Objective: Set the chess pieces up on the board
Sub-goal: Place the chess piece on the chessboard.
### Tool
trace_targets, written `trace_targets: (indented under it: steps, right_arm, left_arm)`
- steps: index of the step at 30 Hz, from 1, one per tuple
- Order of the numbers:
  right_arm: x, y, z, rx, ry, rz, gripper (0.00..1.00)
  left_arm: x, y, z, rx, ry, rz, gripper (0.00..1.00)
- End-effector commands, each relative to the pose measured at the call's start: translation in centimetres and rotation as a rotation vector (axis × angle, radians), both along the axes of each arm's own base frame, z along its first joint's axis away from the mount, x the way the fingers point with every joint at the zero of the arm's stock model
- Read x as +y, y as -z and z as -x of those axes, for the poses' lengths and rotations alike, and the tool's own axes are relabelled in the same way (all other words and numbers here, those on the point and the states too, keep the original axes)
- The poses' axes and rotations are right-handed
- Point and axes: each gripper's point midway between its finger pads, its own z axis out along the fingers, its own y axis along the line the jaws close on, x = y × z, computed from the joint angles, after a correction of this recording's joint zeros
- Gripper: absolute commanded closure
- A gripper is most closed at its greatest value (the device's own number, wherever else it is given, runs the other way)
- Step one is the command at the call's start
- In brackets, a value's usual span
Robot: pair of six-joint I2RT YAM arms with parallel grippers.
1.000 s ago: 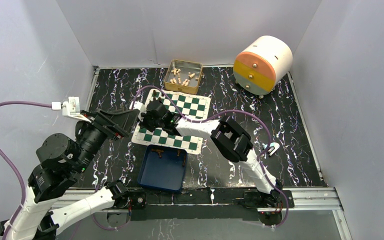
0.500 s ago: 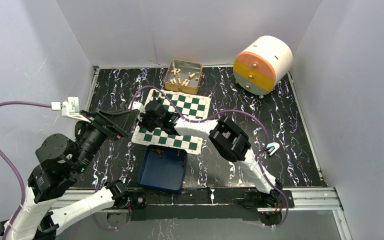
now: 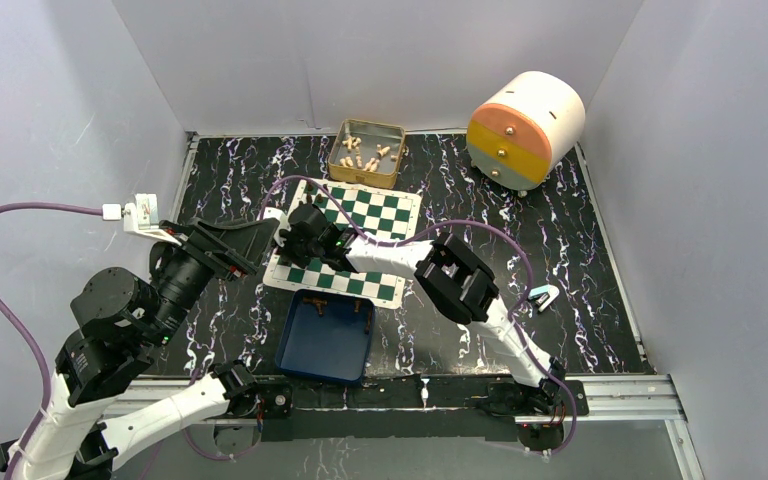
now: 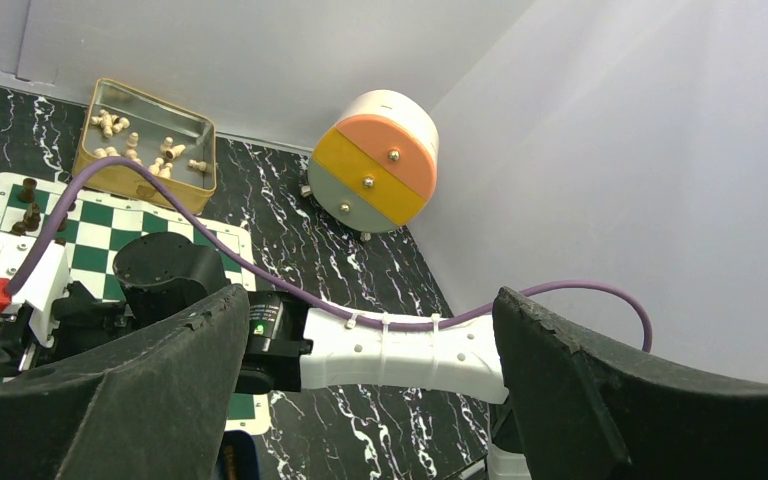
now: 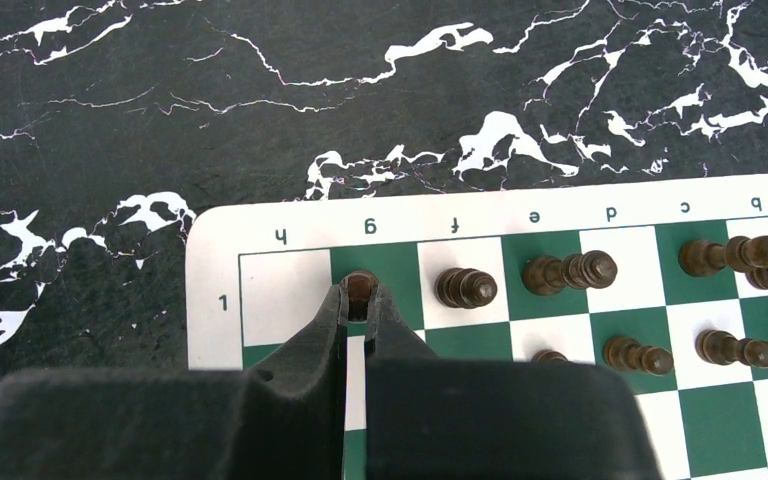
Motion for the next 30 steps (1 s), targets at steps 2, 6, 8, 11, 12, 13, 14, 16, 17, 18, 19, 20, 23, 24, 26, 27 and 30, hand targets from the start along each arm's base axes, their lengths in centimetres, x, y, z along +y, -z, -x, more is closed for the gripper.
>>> trace_targets:
  steps: [2,6,8,11,12,13,14,16,17,18,19,20,23,24,26,27,30]
  right_arm:
    - [1.4,-1.8,-0.6,-0.028,0.004,-0.049,0.89]
    - [1.6,-1.6,-0.7,-0.023,0.006,-0.039,0.86]
    - [1.5,-1.4,-0.8,-0.022,0.013,-0.031,0.86]
    - [1.5,-1.4,-0.8,-0.024,0.016,-0.028,0.86]
    - [1.5,-1.4,-0.8,-0.023,0.018,-0.028,0.85]
    - [1.4,-1.5,-0.9,-0.023,0.019,-0.029,0.84]
    - [1.4,-1.5,-0.9,-0.022,0.019,-0.028,0.83]
    - [1.5,-1.7,-0.9,-0.021,0.020,-0.034,0.79]
    - [1.6,-1.8,-0.9,-0.019,0.020,-0.037,0.76]
    - [1.6,-1.8,-0.8,-0.014,0.020,-0.040,0.74]
    - [1.7,-2.0,-0.8,-0.009,0.020,-0.046,0.71]
    - [1.8,-2.2,-0.7,-0.001,0.017,-0.051,0.70]
    - [2.1,-2.6,-0.3,0.019,0.012,-0.066,0.67]
    - [2.1,-2.8,-0.2,0.023,0.011,-0.070,0.65]
    - [2.2,-3.4,-0.2,0.025,0.010,-0.082,0.62]
    - [2.2,-3.8,-0.1,0.025,0.012,-0.088,0.60]
    - [2.2,-5.5,-0.2,0.026,0.027,-0.114,0.58]
  left_arm:
    - [0.3,-1.4,0.2,-0.028,-0.005,0.041,0.12]
    - [0.4,-1.5,0.3,-0.030,-0.004,0.046,0.12]
    - [0.5,-1.6,0.3,-0.032,-0.003,0.048,0.12]
    - [0.5,-1.6,0.3,-0.033,-0.002,0.048,0.12]
    - [0.5,-1.6,0.4,-0.033,-0.002,0.048,0.12]
    - [0.5,-1.6,0.4,-0.033,-0.002,0.049,0.12]
    - [0.5,-1.6,0.3,-0.033,-0.003,0.049,0.12]
    - [0.5,-1.6,0.3,-0.033,-0.001,0.046,0.12]
    - [0.5,-1.6,0.3,-0.034,-0.003,0.046,0.12]
    - [0.5,-1.6,0.3,-0.034,-0.004,0.047,0.12]
    - [0.5,-1.6,0.3,-0.033,-0.005,0.044,0.12]
    - [0.4,-1.5,0.2,-0.032,-0.004,0.041,0.12]
    - [0.4,-1.4,0.2,-0.031,-0.004,0.040,0.12]
    - [0.4,-1.4,0.2,-0.030,-0.004,0.039,0.12]
    - [0.3,-1.4,0.2,-0.030,-0.004,0.037,0.12]
    - [0.4,-1.4,0.2,-0.031,-0.005,0.037,0.12]
    - [0.4,-1.2,0.0,-0.030,-0.011,0.025,0.12]
